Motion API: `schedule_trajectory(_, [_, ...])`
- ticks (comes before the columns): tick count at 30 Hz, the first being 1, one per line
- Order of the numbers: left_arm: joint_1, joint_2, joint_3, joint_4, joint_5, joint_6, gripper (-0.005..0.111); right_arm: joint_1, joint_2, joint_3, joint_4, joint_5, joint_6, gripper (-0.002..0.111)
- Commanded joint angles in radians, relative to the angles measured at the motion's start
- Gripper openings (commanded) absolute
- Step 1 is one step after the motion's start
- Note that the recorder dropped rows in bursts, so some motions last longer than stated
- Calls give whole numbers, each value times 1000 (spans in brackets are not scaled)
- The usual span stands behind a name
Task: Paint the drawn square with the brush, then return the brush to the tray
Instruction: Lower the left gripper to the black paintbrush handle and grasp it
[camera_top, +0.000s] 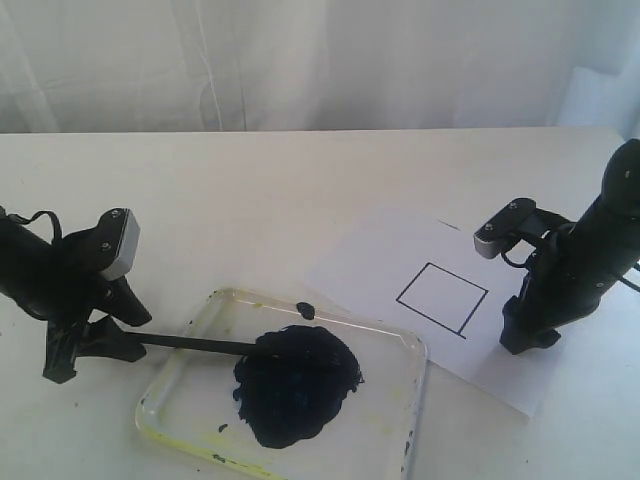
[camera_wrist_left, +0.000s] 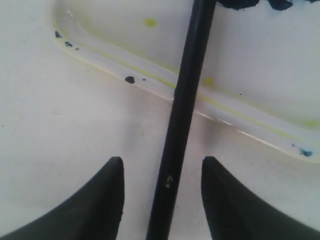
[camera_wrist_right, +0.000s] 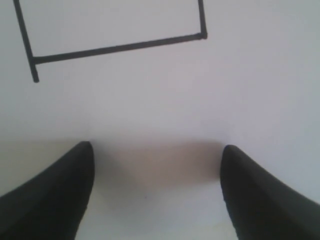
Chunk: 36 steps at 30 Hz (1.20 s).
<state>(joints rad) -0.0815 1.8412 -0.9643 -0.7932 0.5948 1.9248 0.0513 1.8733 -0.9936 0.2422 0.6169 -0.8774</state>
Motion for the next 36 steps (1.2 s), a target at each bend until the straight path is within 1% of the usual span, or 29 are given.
schedule_trajectory(1, [-3,2,8,-20,-17,20,52,-2,23,7,-7,-13,0,67])
schedule_trajectory(13, [-3,36,8,-20,-11,25,51,-2,23,7,-7,-13,0,67])
schedule_trajectory(15, [-3,34,8,-20,-6,25,47,-2,23,7,-7,-13,0,67])
schedule_trajectory(17, [-3,34,8,-20,10,32,39,-2,23,7,-7,-13,0,67])
schedule_trajectory(18, [-3,34,8,-20,18,49,37,-2,23,7,-7,-13,0,67])
schedule_trajectory(20, [-3,34,8,-23,21,61,36,-2,23,7,-7,-13,0,67])
schedule_trajectory(26, [-3,34,8,-29,26,61,30,-2,23,7,-7,-13,0,67])
schedule_trajectory(28, [-3,34,8,-29,34,64,22,-2,23,7,-7,-13,0,67])
schedule_trajectory(30, [-3,34,8,-29,34,64,6,-2,23,7,-7,-13,0,67])
schedule_trajectory(31, [-3,34,8,-29,34,66,0,-2,23,7,-7,-13,0,67])
schedule_trajectory(36, [-3,32,8,-32,32,64,0,-2,23,7,-7,-16,0,67])
